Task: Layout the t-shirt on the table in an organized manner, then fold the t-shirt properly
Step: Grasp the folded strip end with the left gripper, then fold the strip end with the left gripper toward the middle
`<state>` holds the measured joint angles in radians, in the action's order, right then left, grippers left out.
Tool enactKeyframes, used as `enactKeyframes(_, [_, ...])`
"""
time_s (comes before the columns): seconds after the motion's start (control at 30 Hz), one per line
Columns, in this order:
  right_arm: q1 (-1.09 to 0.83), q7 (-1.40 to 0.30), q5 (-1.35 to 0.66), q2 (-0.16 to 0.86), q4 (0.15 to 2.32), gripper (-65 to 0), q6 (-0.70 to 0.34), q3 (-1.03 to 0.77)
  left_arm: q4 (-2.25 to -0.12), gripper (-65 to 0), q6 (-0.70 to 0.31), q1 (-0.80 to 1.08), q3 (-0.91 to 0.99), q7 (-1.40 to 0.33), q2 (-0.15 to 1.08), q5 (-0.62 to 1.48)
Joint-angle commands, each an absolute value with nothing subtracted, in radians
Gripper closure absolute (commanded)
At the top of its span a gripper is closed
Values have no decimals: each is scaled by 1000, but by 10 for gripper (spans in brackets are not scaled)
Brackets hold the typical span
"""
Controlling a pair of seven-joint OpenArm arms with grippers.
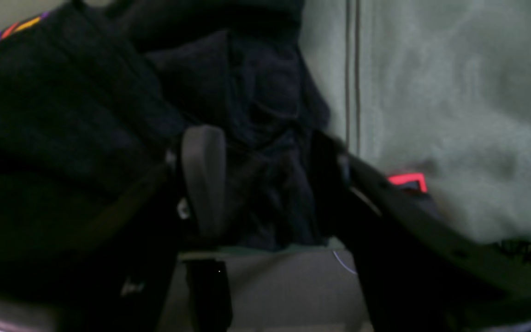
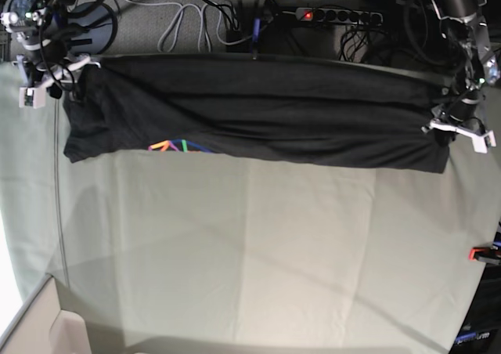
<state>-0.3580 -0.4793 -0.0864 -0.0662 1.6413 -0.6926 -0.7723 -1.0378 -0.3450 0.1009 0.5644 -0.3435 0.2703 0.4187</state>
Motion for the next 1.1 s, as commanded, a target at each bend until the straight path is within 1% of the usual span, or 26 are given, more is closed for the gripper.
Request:
enactKeyframes(0.0, [-358,-461,-101,-56,1658,-303,-698,-777,-1079,0,-364,110,564,-361,268,421])
enactKeyframes(0.17, [-358,-461,-101,-56,1658,-303,-698,-776,-1311,0,-364,183,564,-363,217,421])
enactKeyframes(0.4, [-358,-461,-101,-56,1658,-303,-698,-779,-1540,0,-363,252,556,-363,114,410])
enactKeyframes(0.5, [-357,-460,-101,-56,1658,-303,-698,-780,-1630,0,-363,289,504,-363,79,410])
enactKeyframes(0.6, [-357,-458,-101,-47,1658,-303,-698,-780,-1709,0,-352,332,403,-363,56,410])
enactKeyframes(0.77, [-357,-461,-104,-36,1658,-303,-698,-779,-1733,0,-348,338,213,-363,41,407])
enactKeyframes(0.87, [-357,-461,-104,-36,1658,-303,-698,-780,-1732,0,-346,337,79,-354,39,337])
enactKeyframes(1.0, [-357,-461,-102,-36,1658,-303,-698,-780,-1693,0,-260,335,-59,-351,-7,197])
enactKeyframes(1.07, [-357,-461,-102,-36,1658,-303,-698,-780,-1670,0,-245,311,-113,-351,-19,136])
